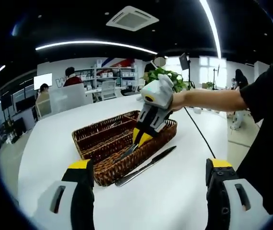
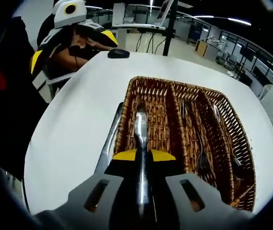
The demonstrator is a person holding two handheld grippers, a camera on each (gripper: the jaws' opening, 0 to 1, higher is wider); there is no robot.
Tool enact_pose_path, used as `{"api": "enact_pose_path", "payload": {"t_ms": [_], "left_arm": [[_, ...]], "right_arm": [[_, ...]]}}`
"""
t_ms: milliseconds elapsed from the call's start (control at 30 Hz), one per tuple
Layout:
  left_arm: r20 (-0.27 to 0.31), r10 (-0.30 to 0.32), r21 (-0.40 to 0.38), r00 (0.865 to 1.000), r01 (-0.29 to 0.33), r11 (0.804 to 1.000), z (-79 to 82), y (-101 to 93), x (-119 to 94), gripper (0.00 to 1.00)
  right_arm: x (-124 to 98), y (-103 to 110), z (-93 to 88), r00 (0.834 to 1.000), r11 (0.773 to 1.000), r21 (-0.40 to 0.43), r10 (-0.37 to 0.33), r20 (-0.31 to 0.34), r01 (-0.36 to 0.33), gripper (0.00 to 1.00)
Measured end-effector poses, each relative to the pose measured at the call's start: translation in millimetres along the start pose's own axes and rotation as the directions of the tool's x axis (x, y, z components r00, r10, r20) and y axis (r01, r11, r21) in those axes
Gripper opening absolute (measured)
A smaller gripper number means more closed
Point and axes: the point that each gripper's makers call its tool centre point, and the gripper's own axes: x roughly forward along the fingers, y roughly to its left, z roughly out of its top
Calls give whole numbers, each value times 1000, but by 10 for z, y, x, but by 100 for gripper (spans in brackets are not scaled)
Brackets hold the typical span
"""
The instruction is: Arrange the knives, forks, and spoons in their matching storage slots by inserting each utensil handle-first until every utensil is classified and aligned in the correct compartment
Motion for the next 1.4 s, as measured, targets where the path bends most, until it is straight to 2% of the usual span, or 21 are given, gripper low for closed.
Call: {"api": "enact_pose_path", "payload": {"t_ms": [100, 200, 233, 333, 400, 467, 533, 600, 667, 767, 833, 933, 1000, 1133, 1200, 1267, 1333, 1400], "left_arm": [[-12, -3, 3, 1000, 3, 1000, -27, 2, 20, 99], [-24, -3, 5, 1000, 4, 1000, -52, 13, 36, 99], [-29, -5, 7, 1000, 5, 1000, -60, 15, 41, 99], [-36, -7, 13, 999, 7, 1000, -66, 25, 50, 99], [-41, -10, 18, 999, 11, 1000, -69, 29, 54, 99], [-44, -11, 24, 999, 12, 1000, -64, 35, 55, 99], [-42, -10, 28, 999, 11, 1000, -53, 44, 53, 99], [-38, -11, 29, 999, 12, 1000, -38, 55, 49, 99], [-36, -7, 29, 999, 8, 1000, -33, 74, 47, 99], [-36, 2, 26, 999, -1, 1000, -37, 106, 48, 99], [-32, 5, 23, 999, -4, 1000, -35, 122, 52, 99], [-31, 5, 21, 1000, -5, 1000, -27, 135, 62, 99], [-32, 5, 21, 999, -4, 1000, -20, 143, 73, 99], [-22, 10, 20, 1000, -10, 1000, 14, 171, 97, 99], [-12, 23, 19, 1000, -23, 1000, 33, 204, 106, 99], [-7, 31, 18, 999, -31, 999, 45, 229, 117, 99], [6, 44, 17, 999, -44, 999, 69, 258, 127, 99], [17, 53, 12, 998, -53, 999, 96, 279, 133, 99]], "right_arm": [[37, 19, -79, 998, 998, 44, 54, -35, -53, 7], [93, 31, -171, 993, 996, 41, 81, -89, -78, 7], [106, 44, -157, 992, 995, 40, 94, -80, -91, 6], [103, 75, -78, 992, 987, 104, 124, -32, -120, 5], [86, 62, -67, 992, 987, 111, 121, -36, -117, 6], [42, 46, -41, 995, 992, 84, 94, -31, -91, 6], [-5, 9, 4, 998, 991, 117, 60, -1, -60, 7], [-56, -68, 7, 1000, 994, 113, 3, 5, -3, 9], [-131, -149, 9, 998, 990, 127, -68, 9, 66, 11], [-234, -193, 59, 990, 977, 178, -130, 52, 119, 16], [-299, -188, 65, 986, 975, 172, -154, 64, 141, 18], [-377, -215, 43, 973, 964, 161, -224, 60, 212, 27], [-431, -205, 44, 964, 951, 196, -255, 70, 238, 33], [-564, -171, 70, 938, 918, 274, -327, 118, 286, 38], [-632, -166, 48, 917, 888, 326, -380, 118, 326, 48], [-689, -105, 52, 906, 880, 329, -402, 133, 342, 55], [-749, -62, 45, 889, 853, 379, -436, 140, 359, 60], [-793, -11, 42, 877, 834, 413, -458, 146, 367, 72]]}}
